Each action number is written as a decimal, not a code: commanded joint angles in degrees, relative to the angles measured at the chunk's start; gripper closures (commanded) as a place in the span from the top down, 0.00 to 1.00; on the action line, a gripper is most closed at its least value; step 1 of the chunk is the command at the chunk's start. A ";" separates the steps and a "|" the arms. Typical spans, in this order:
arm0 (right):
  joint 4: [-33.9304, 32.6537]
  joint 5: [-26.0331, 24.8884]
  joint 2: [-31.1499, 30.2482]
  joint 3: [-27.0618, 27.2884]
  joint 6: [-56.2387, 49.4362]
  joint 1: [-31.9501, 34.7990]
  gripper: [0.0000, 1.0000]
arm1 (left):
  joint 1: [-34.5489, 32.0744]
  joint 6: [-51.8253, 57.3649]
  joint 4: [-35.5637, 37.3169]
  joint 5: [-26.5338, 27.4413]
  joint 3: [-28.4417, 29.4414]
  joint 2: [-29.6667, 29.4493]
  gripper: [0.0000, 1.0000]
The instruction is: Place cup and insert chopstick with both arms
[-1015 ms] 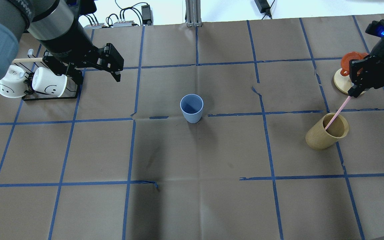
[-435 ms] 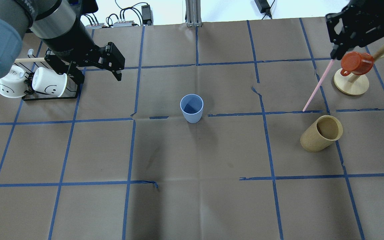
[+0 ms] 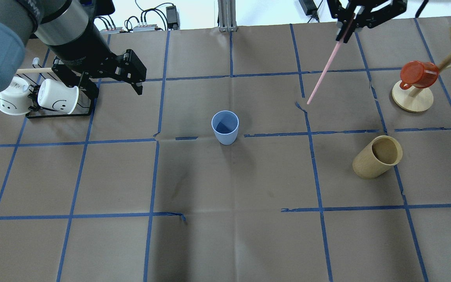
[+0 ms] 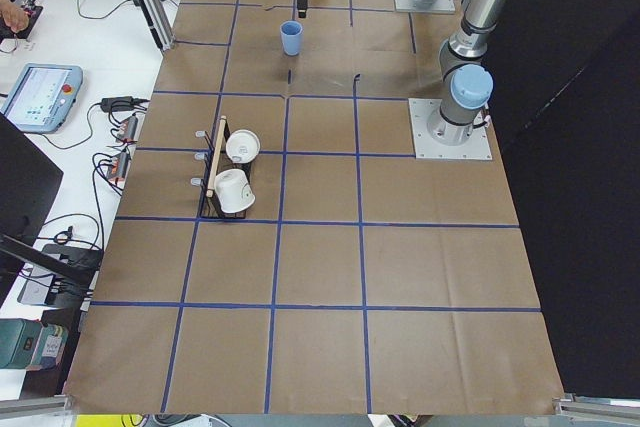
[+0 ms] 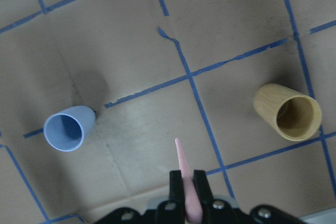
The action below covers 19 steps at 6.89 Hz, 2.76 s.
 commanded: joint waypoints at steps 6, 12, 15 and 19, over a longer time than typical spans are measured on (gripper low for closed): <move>-31.69 1.33 5.84 16.93 12.84 13.04 0.02 | -0.09 -0.09 -0.18 0.09 -0.20 0.07 1.00; -31.99 4.41 6.98 17.65 15.65 13.13 0.57 | -0.09 -0.18 -0.18 0.00 -0.47 -0.19 1.00; -32.34 4.50 7.25 16.96 15.74 13.13 0.99 | 0.00 -0.09 -0.26 0.09 -1.08 0.77 1.00; -25.81 3.27 0.08 17.90 0.70 6.39 0.99 | -0.17 -0.09 -0.18 0.00 -1.16 0.68 1.00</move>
